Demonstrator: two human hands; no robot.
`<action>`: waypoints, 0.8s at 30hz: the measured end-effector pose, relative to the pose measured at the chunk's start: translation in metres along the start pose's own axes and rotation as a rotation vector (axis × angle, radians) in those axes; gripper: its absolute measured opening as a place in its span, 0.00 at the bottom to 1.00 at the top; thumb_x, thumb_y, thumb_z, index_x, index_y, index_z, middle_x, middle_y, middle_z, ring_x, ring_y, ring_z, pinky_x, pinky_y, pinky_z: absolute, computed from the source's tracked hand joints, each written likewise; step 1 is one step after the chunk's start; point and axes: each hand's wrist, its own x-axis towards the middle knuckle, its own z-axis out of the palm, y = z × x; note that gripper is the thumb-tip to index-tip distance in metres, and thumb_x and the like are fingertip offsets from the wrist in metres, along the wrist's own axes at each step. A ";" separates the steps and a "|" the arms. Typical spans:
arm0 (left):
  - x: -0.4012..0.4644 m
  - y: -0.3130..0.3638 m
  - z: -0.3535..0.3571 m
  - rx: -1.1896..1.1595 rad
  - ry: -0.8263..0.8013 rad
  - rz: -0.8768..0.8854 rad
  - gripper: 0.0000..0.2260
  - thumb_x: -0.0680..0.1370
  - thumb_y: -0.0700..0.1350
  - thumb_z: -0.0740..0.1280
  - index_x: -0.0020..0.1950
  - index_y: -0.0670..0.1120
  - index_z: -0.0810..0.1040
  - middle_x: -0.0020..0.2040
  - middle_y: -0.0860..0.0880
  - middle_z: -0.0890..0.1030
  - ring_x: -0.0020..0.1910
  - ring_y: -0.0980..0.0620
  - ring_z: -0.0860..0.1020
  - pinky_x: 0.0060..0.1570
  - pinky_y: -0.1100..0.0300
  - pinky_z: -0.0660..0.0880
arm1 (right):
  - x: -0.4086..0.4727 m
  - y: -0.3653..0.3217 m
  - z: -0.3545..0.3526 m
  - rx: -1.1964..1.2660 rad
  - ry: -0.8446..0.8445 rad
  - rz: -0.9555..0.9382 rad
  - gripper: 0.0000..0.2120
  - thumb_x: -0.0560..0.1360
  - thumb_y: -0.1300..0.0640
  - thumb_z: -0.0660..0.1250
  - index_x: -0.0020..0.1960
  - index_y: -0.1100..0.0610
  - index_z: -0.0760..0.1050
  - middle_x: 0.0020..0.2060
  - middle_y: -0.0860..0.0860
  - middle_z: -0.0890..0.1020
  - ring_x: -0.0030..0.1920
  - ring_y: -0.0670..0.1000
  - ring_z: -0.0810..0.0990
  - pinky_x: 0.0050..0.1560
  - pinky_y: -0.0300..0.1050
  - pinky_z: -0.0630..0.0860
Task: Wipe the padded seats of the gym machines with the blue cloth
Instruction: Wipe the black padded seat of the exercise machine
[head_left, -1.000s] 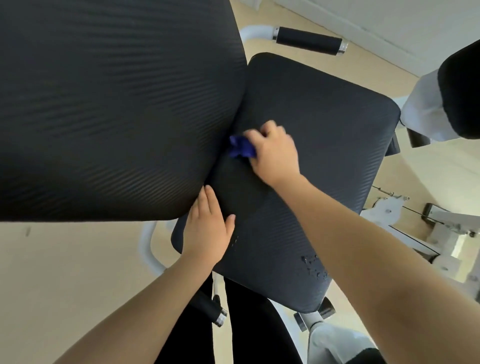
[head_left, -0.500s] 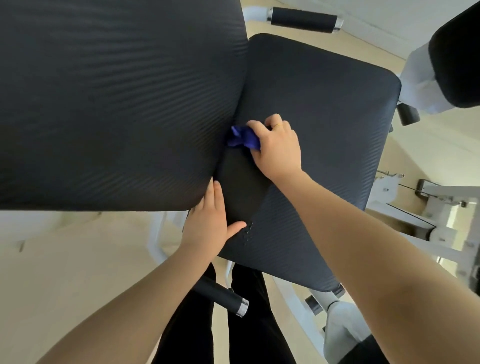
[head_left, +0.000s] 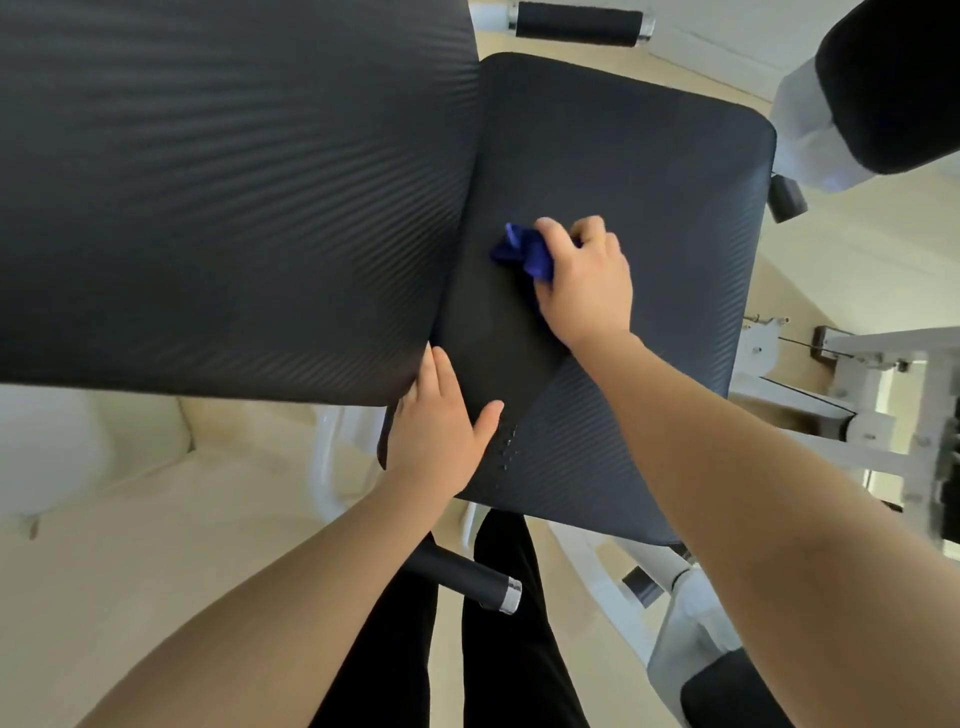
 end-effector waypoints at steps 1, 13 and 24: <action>-0.001 -0.001 0.000 -0.006 0.000 0.005 0.37 0.78 0.60 0.53 0.76 0.38 0.43 0.78 0.43 0.45 0.75 0.45 0.56 0.71 0.57 0.59 | -0.009 -0.004 0.001 0.026 -0.012 0.018 0.20 0.72 0.56 0.65 0.64 0.54 0.71 0.53 0.59 0.73 0.48 0.61 0.73 0.42 0.50 0.70; -0.003 0.011 -0.003 -0.135 -0.014 -0.083 0.33 0.80 0.53 0.57 0.76 0.39 0.44 0.78 0.44 0.45 0.75 0.44 0.56 0.70 0.56 0.60 | -0.012 0.017 -0.003 -0.039 0.000 -0.058 0.22 0.66 0.64 0.71 0.59 0.55 0.76 0.49 0.63 0.75 0.41 0.64 0.73 0.39 0.53 0.73; -0.012 0.046 0.001 -0.084 0.034 -0.093 0.42 0.75 0.57 0.65 0.76 0.39 0.45 0.77 0.42 0.46 0.76 0.43 0.50 0.73 0.53 0.52 | -0.024 0.052 -0.018 0.031 0.030 -0.126 0.18 0.68 0.56 0.66 0.57 0.54 0.77 0.47 0.62 0.76 0.41 0.63 0.75 0.40 0.52 0.74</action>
